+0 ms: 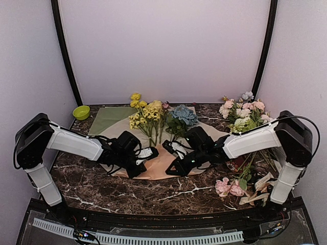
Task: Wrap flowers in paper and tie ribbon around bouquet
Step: Press the fold line of the 1/4-folded wrapping paper.
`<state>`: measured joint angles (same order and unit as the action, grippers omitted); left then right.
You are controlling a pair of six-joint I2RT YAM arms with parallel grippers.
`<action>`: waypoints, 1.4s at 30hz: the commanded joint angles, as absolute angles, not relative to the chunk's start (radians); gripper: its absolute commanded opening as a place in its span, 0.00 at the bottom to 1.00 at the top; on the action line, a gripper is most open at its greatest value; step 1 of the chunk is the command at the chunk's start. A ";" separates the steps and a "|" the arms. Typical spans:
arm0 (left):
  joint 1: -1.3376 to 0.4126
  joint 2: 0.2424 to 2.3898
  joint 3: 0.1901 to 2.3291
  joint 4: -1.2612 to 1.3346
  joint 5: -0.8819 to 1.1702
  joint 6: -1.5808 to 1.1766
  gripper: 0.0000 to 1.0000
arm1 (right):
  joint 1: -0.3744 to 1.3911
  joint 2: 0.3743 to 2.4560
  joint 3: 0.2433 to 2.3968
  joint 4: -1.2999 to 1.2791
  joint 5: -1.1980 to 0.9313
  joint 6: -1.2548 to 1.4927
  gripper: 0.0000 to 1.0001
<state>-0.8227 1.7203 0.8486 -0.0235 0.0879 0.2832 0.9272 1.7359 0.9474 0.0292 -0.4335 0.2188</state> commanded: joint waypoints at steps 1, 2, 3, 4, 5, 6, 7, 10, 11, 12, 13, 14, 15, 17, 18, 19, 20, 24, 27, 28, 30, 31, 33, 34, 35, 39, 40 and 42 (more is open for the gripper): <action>-0.818 1.708 0.854 -0.064 0.073 0.275 0.00 | 0.871 1.779 0.921 0.106 -0.515 0.255 0.08; -0.818 1.706 0.854 -0.064 0.072 0.273 0.00 | 0.861 1.791 0.905 0.102 -0.503 0.258 0.07; -0.818 1.707 0.854 -0.062 0.071 0.275 0.00 | 0.850 1.805 0.897 0.088 -0.498 0.262 0.07; -0.818 1.707 0.854 -0.061 0.071 0.274 0.00 | 0.841 1.818 0.890 0.069 -0.494 0.265 0.07; -0.818 1.707 0.854 -0.061 0.066 0.274 0.00 | 0.831 1.830 0.884 0.047 -0.488 0.265 0.06; -0.818 1.706 0.853 -0.061 0.064 0.277 0.00 | 0.824 1.830 0.871 0.032 -0.476 0.266 0.06; -0.818 1.705 0.853 -0.061 0.062 0.278 0.00 | 0.819 1.825 0.859 0.023 -0.463 0.269 0.06; -0.818 1.700 0.851 -0.059 0.044 0.280 0.03 | 0.813 1.806 0.823 -0.002 -0.431 0.274 0.05; -0.818 1.696 0.851 -0.060 0.033 0.285 0.08 | 0.814 1.803 0.815 -0.008 -0.428 0.276 0.05; -0.818 1.690 0.851 -0.059 0.012 0.291 0.17 | 0.814 1.801 0.807 -0.014 -0.428 0.282 0.05; -0.817 1.679 0.849 -0.058 -0.013 0.299 0.25 | 0.814 1.802 0.800 -0.020 -0.427 0.287 0.05; -0.816 1.663 0.846 -0.052 -0.042 0.306 0.33 | 0.814 1.803 0.795 -0.022 -0.425 0.291 0.05; -0.816 1.633 0.843 -0.046 -0.067 0.311 0.41 | 0.814 1.805 0.791 -0.024 -0.425 0.296 0.05; -0.817 1.573 0.842 -0.033 -0.104 0.319 0.50 | 0.815 1.808 0.792 -0.032 -0.425 0.300 0.05; -0.824 1.541 0.849 -0.034 -0.118 0.319 0.52 | 0.815 1.807 0.797 -0.037 -0.422 0.303 0.05; -0.841 1.519 0.863 -0.043 -0.146 0.318 0.53 | 0.816 1.806 0.803 -0.046 -0.418 0.306 0.05; -0.875 1.500 0.878 -0.046 -0.185 0.319 0.53 | 0.815 1.806 0.811 -0.054 -0.414 0.311 0.04; -1.049 1.522 0.909 -0.014 -0.234 0.389 0.49 | 0.815 1.802 0.820 -0.051 -0.429 0.334 0.04; -1.069 1.612 0.932 -0.008 -0.105 0.327 0.28 | 0.815 1.801 0.819 -0.047 -0.427 0.344 0.04; -1.069 1.648 0.940 0.005 -0.090 0.308 0.20 | 0.815 1.802 0.818 -0.049 -0.426 0.344 0.04; -1.069 1.708 0.968 0.013 -0.088 0.291 0.14 | 0.815 1.802 0.815 -0.047 -0.425 0.346 0.04; -1.068 1.732 0.984 0.015 -0.090 0.282 0.14 | 0.815 1.804 0.812 -0.044 -0.427 0.347 0.04; -1.068 1.768 1.005 0.020 -0.094 0.278 0.14 | 0.815 1.805 0.805 -0.038 -0.431 0.352 0.04; -1.068 1.784 1.013 0.019 -0.091 0.277 0.14 | 0.815 1.804 0.803 -0.035 -0.431 0.352 0.04; -1.068 1.800 1.018 0.012 -0.092 0.279 0.13 | 0.815 1.804 0.800 -0.030 -0.430 0.353 0.04; -1.068 1.835 1.019 -0.055 -0.097 0.254 0.12 | 0.815 1.804 0.792 -0.022 -0.428 0.359 0.04; -1.068 1.829 1.009 -0.072 -0.093 0.238 0.12 | 0.815 1.805 0.790 -0.020 -0.429 0.361 0.04; -1.068 1.807 0.980 -0.090 -0.091 0.201 0.11 | 0.815 1.806 0.789 -0.019 -0.432 0.361 0.04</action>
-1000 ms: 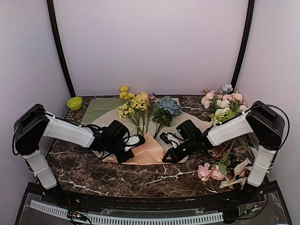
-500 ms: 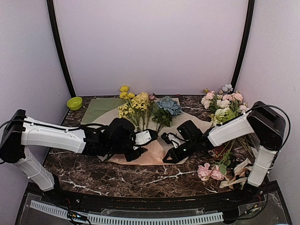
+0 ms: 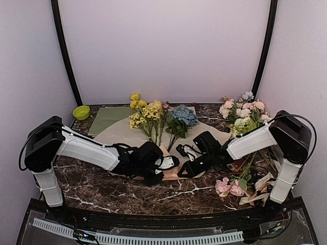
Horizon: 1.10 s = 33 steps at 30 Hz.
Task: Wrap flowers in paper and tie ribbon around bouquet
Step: Press the fold line of the 1/4-folded wrapping paper.
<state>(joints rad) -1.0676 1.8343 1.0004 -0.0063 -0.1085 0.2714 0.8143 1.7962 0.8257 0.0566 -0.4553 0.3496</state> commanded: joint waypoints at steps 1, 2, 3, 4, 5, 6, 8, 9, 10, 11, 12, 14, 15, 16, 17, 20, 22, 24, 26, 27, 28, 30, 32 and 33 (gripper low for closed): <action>-1.066 1.799 0.962 -0.098 -0.095 0.182 0.11 | 0.815 1.809 0.789 -0.019 -0.432 0.360 0.04; -1.062 1.792 0.947 -0.105 -0.100 0.159 0.11 | 0.815 1.809 0.789 -0.019 -0.433 0.358 0.04; -1.055 1.787 0.932 -0.114 -0.104 0.134 0.11 | 0.815 1.810 0.791 -0.022 -0.436 0.355 0.04; -1.045 1.782 0.923 -0.125 -0.106 0.110 0.11 | 0.815 1.811 0.790 -0.024 -0.436 0.352 0.04; -1.034 1.778 0.915 -0.138 -0.107 0.080 0.11 | 0.816 1.811 0.791 -0.028 -0.436 0.350 0.04; -1.022 1.772 0.910 -0.154 -0.109 0.052 0.11 | 0.816 1.812 0.794 -0.033 -0.436 0.345 0.04; -1.002 1.758 0.901 -0.190 -0.106 -0.006 0.11 | 0.815 1.811 0.798 -0.047 -0.434 0.336 0.04; -0.996 1.749 0.894 -0.211 -0.101 -0.033 0.11 | 0.815 1.811 0.800 -0.055 -0.432 0.333 0.04; -0.992 1.736 0.884 -0.228 -0.096 -0.058 0.11 | 0.815 1.809 0.801 -0.057 -0.430 0.330 0.04; -0.991 1.721 0.870 -0.243 -0.088 -0.079 0.11 | 0.815 1.808 0.801 -0.060 -0.428 0.327 0.04; -0.990 1.705 0.851 -0.251 -0.088 -0.101 0.11 | 0.815 1.807 0.802 -0.063 -0.428 0.326 0.04; -0.974 1.671 0.814 -0.264 -0.090 -0.163 0.11 | 0.815 1.806 0.802 -0.065 -0.429 0.323 0.04; -0.956 1.655 0.798 -0.269 -0.081 -0.189 0.11 | 0.815 1.806 0.801 -0.066 -0.431 0.322 0.04; -0.934 1.640 0.784 -0.275 -0.067 -0.212 0.11 | 0.815 1.806 0.801 -0.066 -0.430 0.322 0.04; -0.917 1.627 0.771 -0.286 -0.061 -0.233 0.11 | 0.816 1.806 0.800 -0.068 -0.430 0.321 0.04; -0.890 1.587 0.744 -0.336 -0.063 -0.305 0.11 | 0.816 1.804 0.802 -0.078 -0.425 0.315 0.04; -0.881 1.556 0.719 -0.356 -0.064 -0.342 0.11 | 0.815 1.802 0.803 -0.081 -0.424 0.312 0.04; -0.858 1.537 0.684 -0.372 -0.061 -0.374 0.11 | 0.815 1.800 0.804 -0.084 -0.422 0.308 0.04; -0.825 1.531 0.649 -0.389 -0.051 -0.404 0.11 | 0.815 1.801 0.806 -0.087 -0.419 0.305 0.04; -0.817 1.530 0.636 -0.399 -0.045 -0.419 0.10 | 0.815 1.799 0.806 -0.090 -0.418 0.303 0.04; -0.812 1.530 0.627 -0.409 -0.038 -0.434 0.10 | 0.815 1.798 0.807 -0.094 -0.416 0.301 0.04; -0.811 1.517 0.607 -0.426 -0.019 -0.460 0.10 | 0.815 1.797 0.809 -0.102 -0.412 0.299 0.04; -0.806 1.492 0.580 -0.444 -0.015 -0.488 0.10 | 0.815 1.797 0.810 -0.107 -0.411 0.299 0.04; -0.799 1.476 0.569 -0.457 -0.019 -0.503 0.10 | 0.815 1.796 0.810 -0.110 -0.410 0.298 0.04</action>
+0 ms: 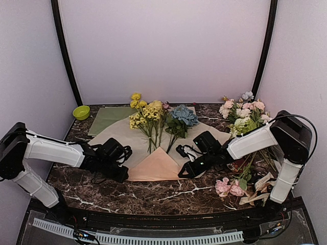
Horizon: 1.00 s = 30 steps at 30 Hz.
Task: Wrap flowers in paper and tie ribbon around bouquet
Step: Press the fold line of the 1/4-folded wrapping paper.
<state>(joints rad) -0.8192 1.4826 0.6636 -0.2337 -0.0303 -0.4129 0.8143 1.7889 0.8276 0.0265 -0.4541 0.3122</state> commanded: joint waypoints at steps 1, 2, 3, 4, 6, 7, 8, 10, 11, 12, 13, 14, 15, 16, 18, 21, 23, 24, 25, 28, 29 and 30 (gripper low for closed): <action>-0.789 1.458 0.562 -0.467 -0.019 -0.514 0.10 | 0.815 1.796 0.809 -0.111 -0.410 0.299 0.04; -0.780 1.441 0.560 -0.472 -0.025 -0.518 0.10 | 0.815 1.794 0.809 -0.113 -0.410 0.299 0.04; -0.775 1.425 0.562 -0.481 -0.041 -0.526 0.10 | 0.815 1.793 0.810 -0.115 -0.408 0.298 0.04; -0.771 1.412 0.574 -0.493 -0.056 -0.528 0.10 | 0.815 1.794 0.810 -0.118 -0.407 0.298 0.04; -0.770 1.396 0.618 -0.526 -0.091 -0.520 0.10 | 0.815 1.793 0.812 -0.122 -0.403 0.298 0.04; -0.771 1.391 0.649 -0.551 -0.115 -0.503 0.10 | 0.815 1.794 0.814 -0.126 -0.401 0.297 0.04; -0.771 1.390 0.680 -0.567 -0.139 -0.485 0.10 | 0.815 1.794 0.817 -0.130 -0.400 0.295 0.04; -0.783 1.391 0.752 -0.590 -0.193 -0.456 0.09 | 0.816 1.796 0.822 -0.138 -0.398 0.295 0.04; -0.802 1.391 0.790 -0.583 -0.221 -0.436 0.09 | 0.817 1.799 0.825 -0.143 -0.397 0.294 0.04; -0.827 1.393 0.823 -0.568 -0.250 -0.412 0.09 | 0.818 1.800 0.831 -0.147 -0.394 0.293 0.04; -0.859 1.397 0.848 -0.547 -0.272 -0.383 0.09 | 0.819 1.802 0.836 -0.154 -0.391 0.293 0.04; -0.899 1.404 0.872 -0.522 -0.287 -0.358 0.09 | 0.822 1.804 0.841 -0.162 -0.386 0.293 0.04; -0.919 1.414 0.890 -0.500 -0.292 -0.333 0.09 | 0.824 1.804 0.845 -0.168 -0.383 0.293 0.04; -0.933 1.425 0.903 -0.476 -0.282 -0.317 0.09 | 0.826 1.806 0.849 -0.173 -0.380 0.293 0.04; -0.939 1.443 0.908 -0.426 -0.239 -0.293 0.09 | 0.830 1.809 0.858 -0.185 -0.375 0.293 0.04; -0.940 1.455 0.866 -0.334 -0.183 -0.258 0.09 | 0.836 1.816 0.872 -0.208 -0.359 0.295 0.04; -0.939 1.478 0.832 -0.290 -0.159 -0.240 0.09 | 0.840 1.820 0.882 -0.224 -0.351 0.295 0.04; -0.939 1.498 0.825 -0.294 -0.159 -0.244 0.09 | 0.844 1.822 0.887 -0.233 -0.346 0.295 0.04; -0.939 1.518 0.819 -0.298 -0.161 -0.247 0.09 | 0.846 1.823 0.895 -0.244 -0.343 0.294 0.04; -0.939 1.553 0.790 -0.298 -0.152 -0.266 0.09 | 0.856 1.825 0.919 -0.274 -0.333 0.291 0.04; -0.938 1.554 0.772 -0.289 -0.148 -0.273 0.09 | 0.859 1.826 0.934 -0.285 -0.330 0.284 0.04; -0.937 1.557 0.756 -0.281 -0.146 -0.280 0.09 | 0.863 1.828 0.943 -0.299 -0.327 0.282 0.04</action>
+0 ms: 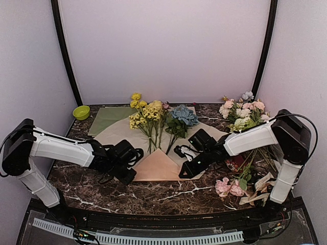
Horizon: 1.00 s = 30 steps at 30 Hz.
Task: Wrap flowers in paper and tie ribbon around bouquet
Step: Press the fold line of the 1/4-folded wrapping paper.
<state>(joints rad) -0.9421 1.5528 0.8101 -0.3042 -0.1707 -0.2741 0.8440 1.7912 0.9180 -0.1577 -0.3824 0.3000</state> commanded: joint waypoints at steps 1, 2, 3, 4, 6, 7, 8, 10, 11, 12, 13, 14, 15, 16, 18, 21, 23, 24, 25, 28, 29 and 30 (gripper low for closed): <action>-0.937 1.561 0.742 -0.276 -0.144 -0.286 0.09 | 0.866 1.831 0.962 -0.317 -0.322 0.273 0.04; -0.937 1.566 0.732 -0.274 -0.140 -0.293 0.09 | 0.870 1.832 0.979 -0.336 -0.318 0.268 0.04; -0.937 1.571 0.723 -0.273 -0.133 -0.301 0.09 | 0.872 1.835 0.997 -0.356 -0.313 0.258 0.04; -0.937 1.572 0.716 -0.273 -0.127 -0.312 0.09 | 0.875 1.838 1.017 -0.378 -0.309 0.251 0.04; -0.937 1.562 0.701 -0.270 -0.128 -0.328 0.09 | 0.883 1.838 1.064 -0.420 -0.309 0.244 0.04; -0.937 1.552 0.690 -0.265 -0.130 -0.330 0.09 | 0.889 1.838 1.094 -0.434 -0.313 0.240 0.03; -0.936 1.543 0.682 -0.260 -0.130 -0.330 0.09 | 0.896 1.838 1.125 -0.446 -0.320 0.235 0.04; -0.936 1.529 0.672 -0.259 -0.130 -0.331 0.09 | 0.918 1.849 1.206 -0.449 -0.368 0.222 0.04; -0.936 1.525 0.669 -0.256 -0.129 -0.330 0.09 | 0.929 1.863 1.236 -0.436 -0.409 0.215 0.04; -0.936 1.523 0.666 -0.253 -0.129 -0.329 0.09 | 0.939 1.879 1.261 -0.414 -0.454 0.213 0.04; -0.936 1.521 0.661 -0.246 -0.128 -0.327 0.09 | 0.950 1.897 1.282 -0.391 -0.494 0.213 0.04; -0.936 1.520 0.658 -0.238 -0.126 -0.327 0.09 | 0.954 1.922 1.304 -0.377 -0.520 0.211 0.04; -0.934 1.520 0.654 -0.232 -0.123 -0.328 0.08 | 0.963 1.947 1.326 -0.371 -0.535 0.205 0.04; -0.934 1.520 0.651 -0.228 -0.122 -0.330 0.08 | 0.965 1.969 1.343 -0.366 -0.543 0.197 0.04; -0.933 1.518 0.646 -0.224 -0.118 -0.331 0.08 | 0.969 2.018 1.369 -0.357 -0.558 0.190 0.04; -0.931 1.518 0.644 -0.221 -0.114 -0.327 0.08 | 0.971 2.089 1.416 -0.383 -0.576 0.175 0.04; -0.931 1.519 0.645 -0.225 -0.112 -0.328 0.08 | 0.971 2.112 1.418 -0.388 -0.561 0.170 0.04; -0.931 1.517 0.643 -0.223 -0.112 -0.330 0.08 | 0.970 2.114 1.408 -0.385 -0.548 0.169 0.04; -0.930 1.515 0.639 -0.221 -0.112 -0.331 0.08 | 0.967 2.112 1.386 -0.379 -0.539 0.170 0.04; -0.928 1.516 0.637 -0.223 -0.113 -0.330 0.08 | 0.952 2.093 1.325 -0.357 -0.528 0.192 0.03; -0.927 1.519 0.640 -0.226 -0.114 -0.329 0.08 | 0.943 2.084 1.301 -0.347 -0.527 0.201 0.03; -0.925 1.522 0.642 -0.230 -0.113 -0.328 0.08 | 0.934 2.074 1.273 -0.337 -0.528 0.209 0.03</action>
